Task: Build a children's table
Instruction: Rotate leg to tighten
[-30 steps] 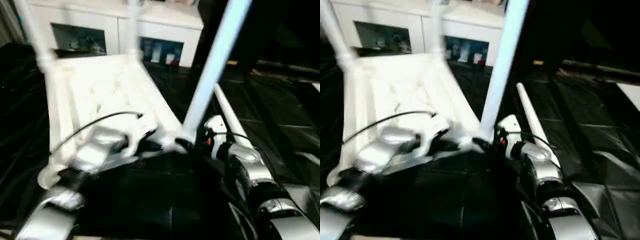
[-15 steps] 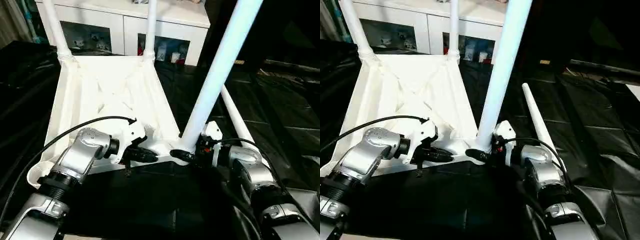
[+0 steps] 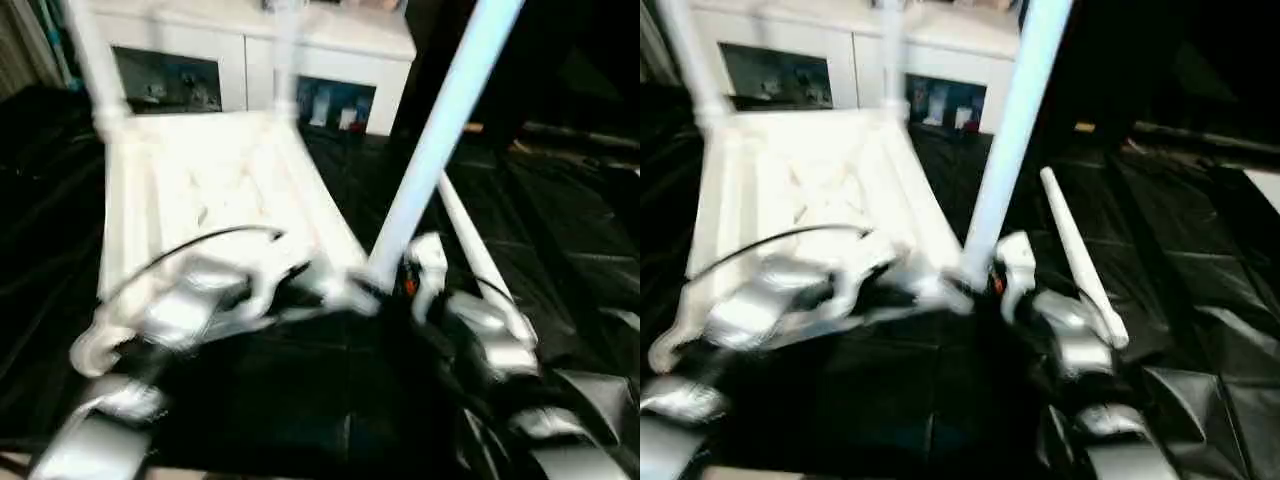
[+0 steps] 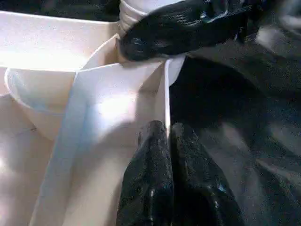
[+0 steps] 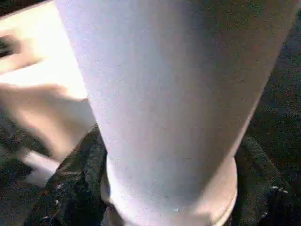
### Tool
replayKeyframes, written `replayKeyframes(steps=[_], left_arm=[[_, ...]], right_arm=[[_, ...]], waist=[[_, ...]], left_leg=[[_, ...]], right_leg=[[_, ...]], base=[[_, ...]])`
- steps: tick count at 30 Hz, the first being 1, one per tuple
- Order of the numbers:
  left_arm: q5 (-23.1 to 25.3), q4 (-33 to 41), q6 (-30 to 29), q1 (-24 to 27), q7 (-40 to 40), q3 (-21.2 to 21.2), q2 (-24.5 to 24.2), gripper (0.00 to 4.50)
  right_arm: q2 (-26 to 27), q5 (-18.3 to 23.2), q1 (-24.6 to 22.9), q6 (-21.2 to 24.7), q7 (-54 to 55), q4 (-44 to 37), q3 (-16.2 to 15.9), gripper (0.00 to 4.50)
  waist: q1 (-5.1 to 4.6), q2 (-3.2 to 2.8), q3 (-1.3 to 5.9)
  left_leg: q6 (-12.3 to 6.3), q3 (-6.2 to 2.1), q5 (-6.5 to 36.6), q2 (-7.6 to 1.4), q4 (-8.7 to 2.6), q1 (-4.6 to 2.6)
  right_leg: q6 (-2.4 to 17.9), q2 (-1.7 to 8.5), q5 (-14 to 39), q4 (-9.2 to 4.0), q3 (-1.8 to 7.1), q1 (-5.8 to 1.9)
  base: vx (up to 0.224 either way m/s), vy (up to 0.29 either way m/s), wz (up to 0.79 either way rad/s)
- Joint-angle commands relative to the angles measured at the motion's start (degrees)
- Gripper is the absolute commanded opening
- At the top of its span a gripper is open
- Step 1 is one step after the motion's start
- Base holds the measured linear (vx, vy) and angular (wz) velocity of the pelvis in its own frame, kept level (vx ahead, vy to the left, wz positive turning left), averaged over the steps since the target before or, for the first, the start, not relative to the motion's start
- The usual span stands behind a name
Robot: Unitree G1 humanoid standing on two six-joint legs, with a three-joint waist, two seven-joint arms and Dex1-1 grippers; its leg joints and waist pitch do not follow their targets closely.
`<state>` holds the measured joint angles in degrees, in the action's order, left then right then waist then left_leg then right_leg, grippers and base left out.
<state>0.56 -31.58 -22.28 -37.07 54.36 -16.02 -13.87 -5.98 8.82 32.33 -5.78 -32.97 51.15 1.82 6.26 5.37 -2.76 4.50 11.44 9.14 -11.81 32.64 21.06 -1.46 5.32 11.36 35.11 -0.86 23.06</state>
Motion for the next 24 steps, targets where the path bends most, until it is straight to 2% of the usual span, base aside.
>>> replayKeyframes(steps=[1, 2, 3, 4, 5, 6, 8, 9, 10, 11, 13, 16, 18, 20, 22, 23, 24], left_arm=[[0.67, -4.28, -0.96, -0.43, -7.80, 2.18, 2.06, 0.00], [0.92, -7.02, -1.58, -1.86, -12.62, 3.09, 4.63, 0.00], [0.91, -7.68, -1.74, -2.21, -13.75, 3.34, 5.27, 0.00], [0.91, -7.68, -1.74, -2.21, -13.75, 3.34, 5.27, 0.00], [1.17, -8.71, -1.42, -2.82, -15.66, 3.36, 6.54, 0.00], [1.68, -10.33, -0.83, -3.78, -17.64, 3.19, 8.30, 0.00], [1.93, -11.08, -0.47, -4.20, -18.25, 3.09, 8.92, 0.00], [2.20, -12.07, -0.01, -4.70, -18.46, 2.89, 9.33, 0.00], [2.21, -12.12, 0.01, -4.72, -18.46, 2.88, 9.33, 0.00], [2.58, -12.81, 0.38, -4.98, -18.12, 2.36, 9.14, 0.00], [2.96, -12.64, 0.15, -4.77, -17.06, 1.82, 8.13, 0.00], [3.06, -11.85, 0.03, -4.30, -15.48, 1.39, 6.73, 0.00], [2.89, -10.41, 0.05, -3.59, -12.39, 0.63, 5.06, 0.00], [2.38, -8.07, -0.52, -2.56, -7.60, -0.50, 3.26, 0.00], [1.94, -5.19, -1.16, -1.19, -1.67, -2.17, 0.81, 0.00], [1.94, -5.19, -1.16, -1.19, -1.67, -2.17, 0.81, 0.00], [1.51, -3.37, -0.81, -0.39, 1.74, -3.23, -0.73, 0.00]], right_arm=[[0.54, -1.78, 0.01, 0.97, 8.28, 3.95, 0.75, 2.73], [2.36, -1.51, 1.91, 1.88, 16.18, 6.88, 2.08, 2.73], [2.84, -1.37, 2.39, 2.16, 18.11, 7.61, 2.44, 2.73], [2.84, -1.37, 2.39, 2.16, 18.11, 7.61, 2.44, 2.73], [4.04, -0.66, 3.32, 2.11, 19.31, 8.51, 2.97, 2.73], [5.96, -0.64, 4.65, 1.20, 20.27, 9.47, 3.06, 2.73], [6.59, -1.22, 5.17, 0.59, 20.83, 9.80, 2.72, 2.73], [7.26, -1.92, 5.72, -0.45, 20.60, 10.20, 2.35, 2.73], [7.29, -1.92, 5.74, -0.50, 20.54, 10.21, 2.35, 2.73], [7.66, -1.67, 6.00, -1.76, 19.00, 10.29, 2.37, 3.29], [7.20, -1.36, 5.85, -3.28, 16.63, 9.64, 2.15, 3.42], [5.86, -0.82, 5.52, -3.38, 13.41, 8.87, 2.08, 3.56], [3.89, -0.53, 5.11, -2.21, 8.05, 7.65, 1.40, 3.86], [1.45, -1.19, 4.42, -0.89, 2.25, 5.92, -0.32, 3.96], [-2.20, -1.25, 2.81, 0.81, -6.47, 2.41, -2.50, 4.08], [-2.20, -1.25, 2.81, 0.81, -6.47, 2.41, -2.50, 4.08], [-4.61, -1.28, 1.43, 1.10, -12.09, -0.15, -3.92, 4.08]], waist=[[-0.23, 0.16, 3.02], [-0.17, 0.12, 3.04], [-0.28, 0.02, 2.97], [-0.26, 0.11, 3.06], [-0.12, 0.18, 3.24], [-0.08, -0.04, 3.25], [0.10, 0.07, 3.40], [0.26, -0.36, 3.43], [0.17, -0.14, 3.41], [0.28, -0.09, 3.46], [0.27, -0.21, 3.41], [-0.39, -0.25, 3.32], [-0.69, -0.46, 3.29], [-1.07, -0.52, 3.29], [-0.93, -0.58, 3.30], [-0.81, -0.61, 3.30], [-0.81, -0.69, 3.37]], left_leg=[[1.79, -0.67, 18.43, -1.11, -4.14, -1.22], [1.75, -0.68, 18.63, -1.13, -4.15, -1.23], [2.01, -0.61, 19.21, -1.03, -4.13, -1.28], [2.05, -0.67, 19.59, -1.03, -4.16, -1.33], [1.58, -0.64, 18.86, -1.02, -4.05, -1.15], [1.07, -0.56, 18.06, -0.99, -4.03, -1.01], [0.39, -0.42, 16.72, -0.90, -3.83, -1.03], [0.04, -0.45, 15.80, -0.91, -3.79, -0.98], [-0.20, -0.35, 15.43, -0.84, -3.73, -0.89], [-0.48, -0.43, 14.92, -0.82, -3.74, -0.77], [-0.74, -0.54, 15.52, -0.89, -3.88, -0.56], [-0.22, -0.86, 17.12, -0.88, -4.20, -0.11], [-0.16, -0.93, 18.56, -1.00, -4.17, -0.49], [-0.50, -1.01, 18.53, -1.01, -4.20, -0.08], [-0.86, -0.83, 17.94, -1.14, -4.06, -0.50], [-1.35, -0.76, 17.14, -1.20, -3.93, -0.52], [-1.54, -0.73, 16.22, -1.22, -3.94, -0.46]], right_leg=[[9.21, 2.32, 19.21, -4.83, 1.06, -1.08], [8.95, 2.29, 18.97, -4.82, 1.04, -1.08], [8.83, 2.13, 18.53, -4.83, 1.07, -0.80], [8.55, 2.12, 18.64, -4.85, 1.02, -0.89], [8.43, 2.14, 16.65, -4.68, 1.03, -1.11], [8.57, 1.99, 14.13, -4.57, 1.07, -1.07], [9.02, 1.95, 11.30, -4.38, 1.05, -1.24], [9.24, 1.96, 9.65, -4.18, 1.05, -1.35], [9.28, 1.82, 8.94, -4.22, 1.06, -1.38], [9.44, 1.82, 8.17, -4.06, 0.98, -1.65], [9.38, 1.86, 8.52, -4.15, 0.90, -1.80], [8.90, 2.03, 11.77, -4.36, 0.77, -2.10], [8.94, 1.98, 13.79, -4.69, 0.73, -1.91], [9.57, 1.93, 13.50, -4.66, 0.68, -2.17], [10.44, 1.98, 12.46, -4.68, 0.82, -1.84], [11.19, 1.91, 10.85, -4.51, 0.86, -1.94], [11.95, 1.84, 9.08, -4.31, 0.83, -2.02]], base=[[0.000, 0.000, 0.00], [0.000, 0.000, 0.00], [0.000, 0.000, 0.00], [0.000, 0.000, 0.00], [0.000, 0.000, 0.00], [0.000, 0.000, 0.00], [0.000, 0.000, 0.00], [0.000, 0.000, 0.00], [0.000, 0.000, 0.00], [0.000, 0.000, 0.00], [0.000, 0.000, 0.00], [0.000, 0.000, 0.00], [0.000, 0.000, 0.00], [0.000, 0.000, 0.00], [0.000, 0.000, 0.00], [0.000, 0.000, 0.00], [0.000, 0.000, 0.00]])
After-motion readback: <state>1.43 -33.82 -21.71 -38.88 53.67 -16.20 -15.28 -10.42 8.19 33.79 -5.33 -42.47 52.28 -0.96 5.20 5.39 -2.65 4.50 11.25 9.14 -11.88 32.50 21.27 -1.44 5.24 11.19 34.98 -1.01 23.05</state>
